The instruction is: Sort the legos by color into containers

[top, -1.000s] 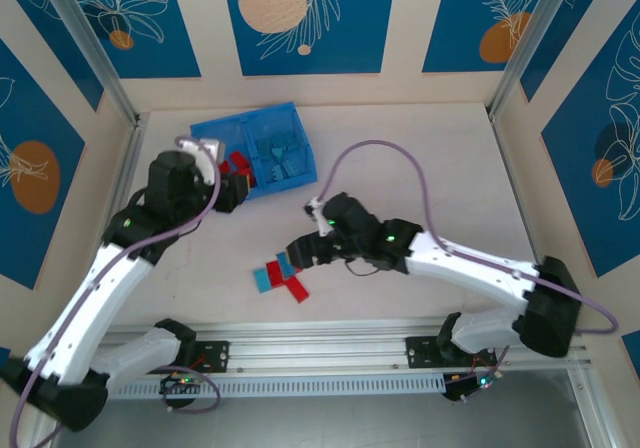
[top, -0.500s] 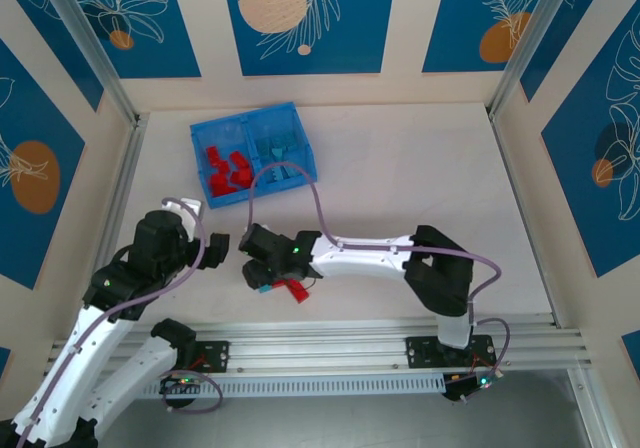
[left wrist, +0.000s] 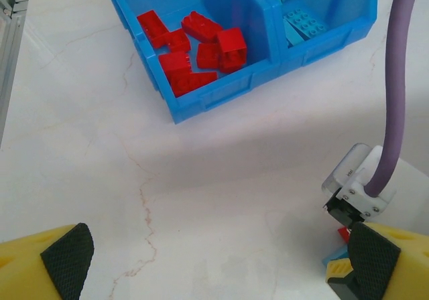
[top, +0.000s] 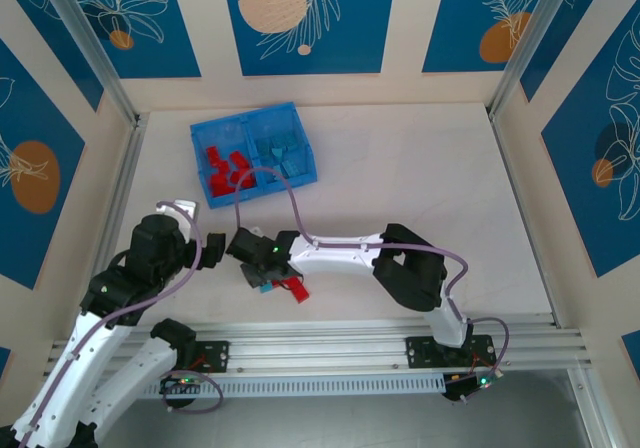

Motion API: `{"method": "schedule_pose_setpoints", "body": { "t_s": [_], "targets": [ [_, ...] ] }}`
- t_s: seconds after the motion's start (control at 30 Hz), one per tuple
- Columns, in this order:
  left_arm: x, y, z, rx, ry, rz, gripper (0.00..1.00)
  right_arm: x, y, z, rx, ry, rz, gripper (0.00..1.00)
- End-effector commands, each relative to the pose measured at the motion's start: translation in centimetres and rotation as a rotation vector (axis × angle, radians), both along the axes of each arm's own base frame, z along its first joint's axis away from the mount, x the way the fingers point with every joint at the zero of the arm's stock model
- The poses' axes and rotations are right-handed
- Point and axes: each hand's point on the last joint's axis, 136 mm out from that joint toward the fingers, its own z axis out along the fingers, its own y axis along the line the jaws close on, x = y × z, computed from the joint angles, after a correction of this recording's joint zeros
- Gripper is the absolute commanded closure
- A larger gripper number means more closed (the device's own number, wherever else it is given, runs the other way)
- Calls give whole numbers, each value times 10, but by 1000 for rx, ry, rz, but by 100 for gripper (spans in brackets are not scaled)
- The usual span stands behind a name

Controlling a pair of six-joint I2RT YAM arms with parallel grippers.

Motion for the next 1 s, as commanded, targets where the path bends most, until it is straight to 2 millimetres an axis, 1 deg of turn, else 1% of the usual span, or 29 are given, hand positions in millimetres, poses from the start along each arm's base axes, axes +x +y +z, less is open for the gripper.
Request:
{"method": "schedule_pose_setpoints", "body": {
  "t_s": [0.0,0.13,0.23,0.33,0.4,0.47,0.57,0.63,0.67,0.7,0.77,0.87,0.97],
  "targets": [
    [3,3,2,1,-24,24,0,-5,7,0,-20,-2,24,62],
    [2,4,2,1,-22,26,0,-11,10,-4,-44,-3,48,63],
    [2,4,2,2,-24,29,0,-18,11,-9,-77,-5,65,61],
    [2,4,2,-2,-26,28,0,-24,9,-19,-102,13,66,51],
    [2,4,2,-2,-26,28,0,-26,8,-24,-105,30,62,50],
    [2,4,2,-3,-25,27,0,-28,9,-27,-109,40,66,53],
    [2,4,2,-4,-25,28,0,-27,8,-24,-110,28,65,62],
    [1,3,2,-8,-25,23,0,-25,8,-16,-95,8,61,69],
    [1,2,2,-12,-26,19,0,-24,9,-10,-83,-2,59,70],
    [0,1,2,-16,-26,8,0,-22,8,0,-62,-16,55,73],
    [-2,-3,4,-28,-33,-17,0,-19,7,19,-19,-46,53,74],
    [-3,-6,5,-37,-38,-38,0,-9,-1,55,60,-105,36,75],
    [-5,-13,6,-49,-40,-82,0,10,-15,96,158,-158,-1,75]
  ]
}}
